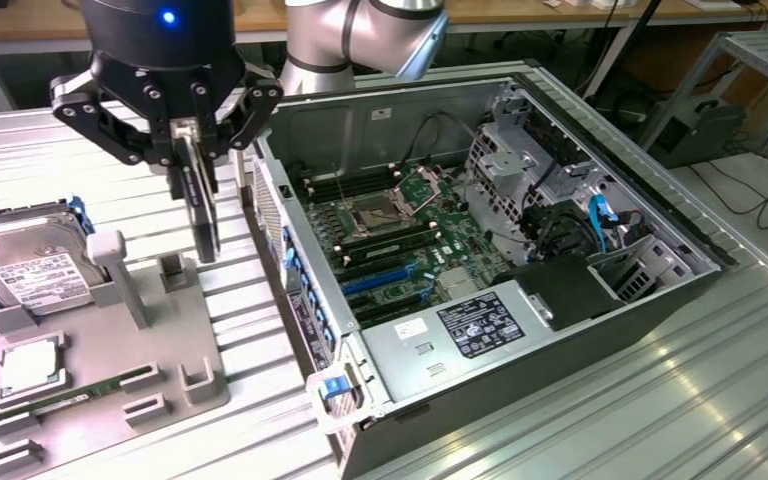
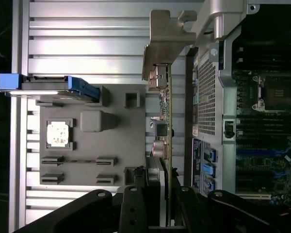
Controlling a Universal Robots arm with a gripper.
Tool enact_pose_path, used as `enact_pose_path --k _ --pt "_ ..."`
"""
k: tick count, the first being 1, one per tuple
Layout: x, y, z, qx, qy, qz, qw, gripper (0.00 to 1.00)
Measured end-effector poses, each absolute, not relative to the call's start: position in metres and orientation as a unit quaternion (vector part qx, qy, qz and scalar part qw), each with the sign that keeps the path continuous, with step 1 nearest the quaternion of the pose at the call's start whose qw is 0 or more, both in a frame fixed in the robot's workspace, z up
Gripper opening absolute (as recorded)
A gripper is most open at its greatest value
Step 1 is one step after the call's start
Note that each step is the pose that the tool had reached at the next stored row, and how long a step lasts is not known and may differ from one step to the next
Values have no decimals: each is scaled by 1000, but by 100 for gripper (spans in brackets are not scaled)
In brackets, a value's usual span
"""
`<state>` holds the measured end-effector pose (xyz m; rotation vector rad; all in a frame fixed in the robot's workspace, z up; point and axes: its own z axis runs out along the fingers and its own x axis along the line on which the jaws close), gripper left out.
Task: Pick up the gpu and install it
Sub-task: 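Pick up the gpu and move the gpu toward the slot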
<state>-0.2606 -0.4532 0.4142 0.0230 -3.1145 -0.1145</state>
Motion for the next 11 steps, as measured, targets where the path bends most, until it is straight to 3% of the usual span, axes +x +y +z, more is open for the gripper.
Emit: enact_pose_path --k 11 --pt "-253 -453 418 7 -999 -37 13 28"
